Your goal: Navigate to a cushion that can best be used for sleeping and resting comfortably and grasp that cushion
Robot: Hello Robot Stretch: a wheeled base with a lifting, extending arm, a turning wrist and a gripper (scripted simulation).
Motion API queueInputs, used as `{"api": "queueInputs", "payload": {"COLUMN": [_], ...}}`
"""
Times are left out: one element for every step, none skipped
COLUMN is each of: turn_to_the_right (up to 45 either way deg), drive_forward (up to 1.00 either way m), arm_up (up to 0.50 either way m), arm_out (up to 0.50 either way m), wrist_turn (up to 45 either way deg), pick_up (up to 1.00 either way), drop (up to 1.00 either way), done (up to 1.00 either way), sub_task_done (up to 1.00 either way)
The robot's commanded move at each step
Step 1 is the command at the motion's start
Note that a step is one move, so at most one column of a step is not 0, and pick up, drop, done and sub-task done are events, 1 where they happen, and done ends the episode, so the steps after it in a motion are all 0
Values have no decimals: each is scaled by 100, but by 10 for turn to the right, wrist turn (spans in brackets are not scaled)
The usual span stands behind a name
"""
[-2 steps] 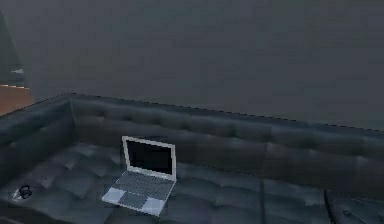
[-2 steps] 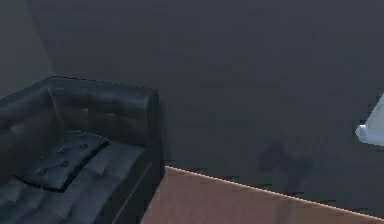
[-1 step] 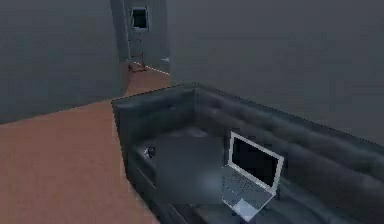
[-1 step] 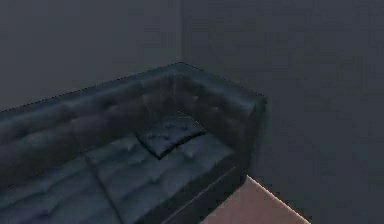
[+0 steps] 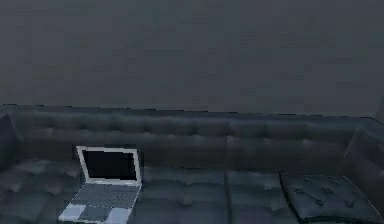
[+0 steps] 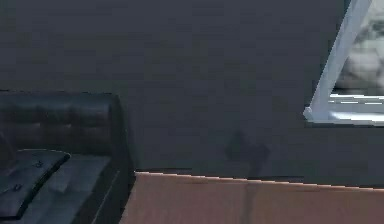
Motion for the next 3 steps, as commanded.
{"api": "queueInputs", "payload": {"turn_to_the_right": [450,360,0], "drive_forward": [0,0,90], "arm_up": [0,0,0], "arm_out": [0,0,0], "wrist_turn": [0,0,0], "pick_up": [0,0,0], "drop": [0,0,0], "done": [0,0,0], "sub_task_done": [0,0,0]}}
